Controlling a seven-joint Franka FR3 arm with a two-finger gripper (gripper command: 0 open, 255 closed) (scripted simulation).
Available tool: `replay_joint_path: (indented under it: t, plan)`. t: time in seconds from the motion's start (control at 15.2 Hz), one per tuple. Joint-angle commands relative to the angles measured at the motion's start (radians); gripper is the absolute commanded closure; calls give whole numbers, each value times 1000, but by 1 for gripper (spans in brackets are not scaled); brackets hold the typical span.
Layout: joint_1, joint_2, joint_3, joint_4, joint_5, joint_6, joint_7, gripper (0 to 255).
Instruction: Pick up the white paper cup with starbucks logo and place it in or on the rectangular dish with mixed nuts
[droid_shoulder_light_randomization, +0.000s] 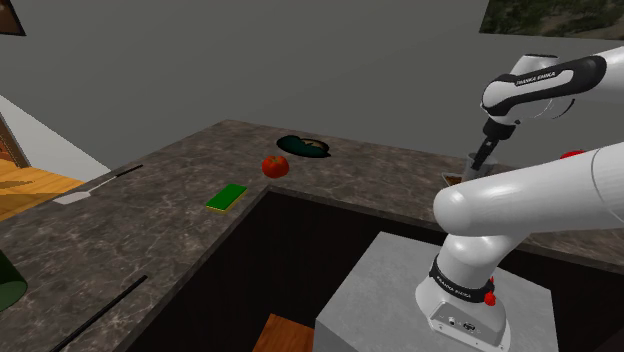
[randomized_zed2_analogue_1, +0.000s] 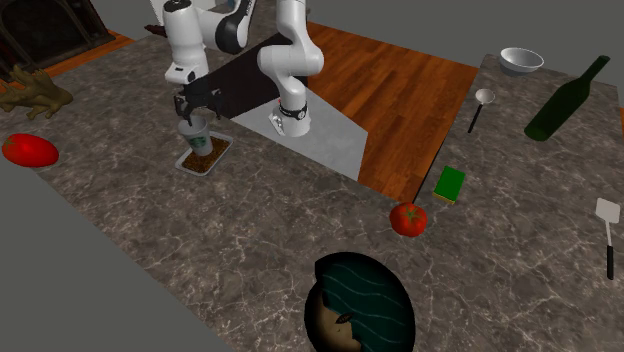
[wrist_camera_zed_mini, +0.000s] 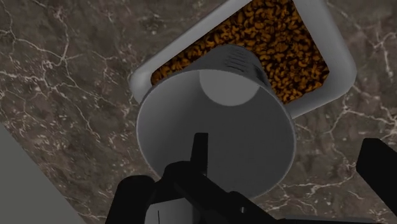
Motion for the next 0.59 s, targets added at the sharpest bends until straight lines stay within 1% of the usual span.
replay_joint_path:
  t: [0.0,0.07,0.53]
  plan:
    - [-7,-38,38,28,20,-70,-2,0]
    - [-9,-52,54,44,30,-101,-4,0]
    - [-10,-52,54,44,30,-101,-4,0]
